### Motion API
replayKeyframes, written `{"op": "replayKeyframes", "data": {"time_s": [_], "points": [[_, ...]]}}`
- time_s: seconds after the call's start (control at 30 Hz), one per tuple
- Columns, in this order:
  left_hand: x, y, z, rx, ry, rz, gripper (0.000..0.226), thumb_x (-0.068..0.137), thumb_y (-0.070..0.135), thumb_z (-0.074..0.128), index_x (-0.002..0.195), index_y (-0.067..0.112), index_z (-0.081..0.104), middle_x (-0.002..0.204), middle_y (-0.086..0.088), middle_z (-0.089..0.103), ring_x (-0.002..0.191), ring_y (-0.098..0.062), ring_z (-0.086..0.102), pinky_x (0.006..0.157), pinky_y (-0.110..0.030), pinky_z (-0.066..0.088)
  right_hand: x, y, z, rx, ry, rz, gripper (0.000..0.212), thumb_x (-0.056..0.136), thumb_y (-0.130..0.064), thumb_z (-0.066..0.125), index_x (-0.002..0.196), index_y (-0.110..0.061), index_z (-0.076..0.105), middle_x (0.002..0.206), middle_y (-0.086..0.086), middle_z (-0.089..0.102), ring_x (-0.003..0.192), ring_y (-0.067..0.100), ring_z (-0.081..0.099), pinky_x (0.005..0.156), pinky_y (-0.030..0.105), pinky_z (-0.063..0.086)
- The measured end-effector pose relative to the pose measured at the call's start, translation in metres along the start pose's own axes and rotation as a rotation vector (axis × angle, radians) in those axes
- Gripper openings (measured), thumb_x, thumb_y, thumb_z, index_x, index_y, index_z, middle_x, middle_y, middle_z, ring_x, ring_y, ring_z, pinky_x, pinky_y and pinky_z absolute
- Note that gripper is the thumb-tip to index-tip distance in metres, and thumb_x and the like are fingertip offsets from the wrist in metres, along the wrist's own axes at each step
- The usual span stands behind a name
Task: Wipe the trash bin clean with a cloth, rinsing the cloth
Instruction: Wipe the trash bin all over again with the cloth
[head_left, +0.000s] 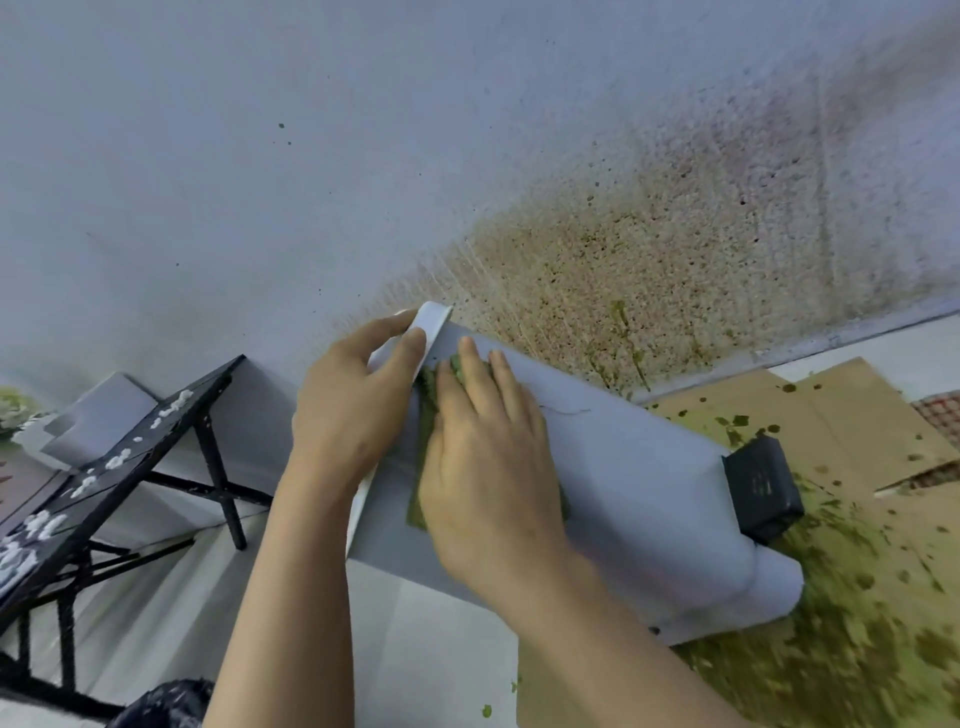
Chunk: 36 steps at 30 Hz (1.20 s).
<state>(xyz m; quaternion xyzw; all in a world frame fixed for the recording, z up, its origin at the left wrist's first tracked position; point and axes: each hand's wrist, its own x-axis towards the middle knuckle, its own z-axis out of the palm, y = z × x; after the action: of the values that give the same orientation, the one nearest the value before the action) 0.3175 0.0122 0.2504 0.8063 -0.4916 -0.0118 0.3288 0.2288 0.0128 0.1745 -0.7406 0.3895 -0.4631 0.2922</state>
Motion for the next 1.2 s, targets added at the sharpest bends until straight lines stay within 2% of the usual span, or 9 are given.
{"op": "replayKeyframes", "data": {"time_s": [0.1,0.17,0.3,0.37,0.47,0.77,1.07,1.13,1.2], "points": [[0.001,-0.002,-0.001,0.005,0.006,0.008,0.043,0.076,0.064,0.047,0.116,0.06,0.063,0.121,0.033,0.064,0.121,0.0,0.058,0.106,-0.042,0.045,0.036,0.006,-0.006,-0.008,-0.138,0.037,0.054,0.099,-0.022,0.022,0.152,-0.014,0.027,0.165,0.004,0.002,0.152,0.022,-0.004,0.123,0.046,0.004],[0.002,-0.002,0.0,0.009,0.007,0.01,0.043,0.077,0.062,0.046,0.118,0.06,0.062,0.122,0.035,0.062,0.122,0.001,0.057,0.107,-0.042,0.044,0.058,0.007,-0.006,0.009,-0.144,0.105,0.048,0.101,-0.02,0.033,0.149,-0.014,0.033,0.164,0.006,-0.005,0.151,0.024,-0.01,0.122,0.048,0.003],[0.006,-0.004,0.0,-0.005,0.019,0.008,0.044,0.079,0.06,0.046,0.119,0.057,0.063,0.125,0.036,0.061,0.121,0.004,0.056,0.108,-0.041,0.043,0.078,0.011,0.005,0.155,0.125,0.183,0.032,0.095,-0.014,0.05,0.127,-0.011,0.049,0.137,0.01,0.034,0.125,0.03,0.038,0.101,0.039,0.039],[0.006,-0.004,0.0,-0.002,0.035,-0.004,0.044,0.08,0.058,0.046,0.119,0.055,0.064,0.127,0.036,0.059,0.122,0.004,0.055,0.11,-0.04,0.041,0.084,0.012,0.007,0.17,0.125,0.201,0.018,0.097,-0.016,0.049,0.113,-0.012,0.054,0.122,0.006,0.047,0.11,0.026,0.048,0.095,0.037,0.04],[0.005,-0.004,-0.001,-0.003,0.057,-0.03,0.044,0.08,0.057,0.045,0.119,0.054,0.065,0.129,0.033,0.059,0.124,0.0,0.054,0.11,-0.041,0.041,0.083,0.014,0.01,0.091,0.053,0.141,0.025,0.101,-0.024,0.04,0.105,-0.012,0.062,0.116,0.003,0.059,0.114,0.024,0.049,0.104,0.04,0.036],[-0.007,0.003,0.001,0.046,0.08,-0.052,0.05,0.075,0.067,0.046,0.122,0.058,0.061,0.128,0.028,0.062,0.123,-0.006,0.056,0.108,-0.042,0.042,-0.007,0.016,0.006,0.041,0.124,-0.035,0.049,0.096,-0.032,0.028,0.133,-0.02,0.057,0.138,-0.006,0.055,0.14,0.026,0.038,0.11,0.049,0.037],[-0.022,0.016,0.012,0.125,0.141,0.064,0.047,0.083,0.063,0.054,0.128,0.049,0.06,0.133,0.032,0.057,0.126,-0.003,0.052,0.093,-0.027,0.035,0.088,0.055,-0.011,0.094,-0.009,0.204,0.033,0.101,-0.028,0.034,0.112,-0.019,0.065,0.124,0.0,0.06,0.115,0.03,0.049,0.092,0.039,0.037],[-0.019,0.022,0.015,0.121,0.145,0.026,0.035,0.094,0.058,0.048,0.125,0.048,0.063,0.132,0.025,0.06,0.125,-0.01,0.053,0.09,-0.028,0.033,0.091,0.061,-0.009,0.118,0.009,0.167,0.032,0.101,-0.026,0.034,0.093,-0.016,0.064,0.111,0.002,0.063,0.107,0.033,0.051,0.082,0.037,0.036],[-0.015,0.025,0.016,0.153,0.138,-0.009,0.035,0.097,0.057,0.042,0.123,0.047,0.064,0.128,0.015,0.065,0.122,-0.02,0.054,0.087,-0.031,0.032,0.077,0.057,-0.008,0.141,0.068,0.049,0.033,0.099,-0.026,0.036,0.098,-0.015,0.067,0.111,0.002,0.065,0.11,0.032,0.052,0.093,0.04,0.041]]}}
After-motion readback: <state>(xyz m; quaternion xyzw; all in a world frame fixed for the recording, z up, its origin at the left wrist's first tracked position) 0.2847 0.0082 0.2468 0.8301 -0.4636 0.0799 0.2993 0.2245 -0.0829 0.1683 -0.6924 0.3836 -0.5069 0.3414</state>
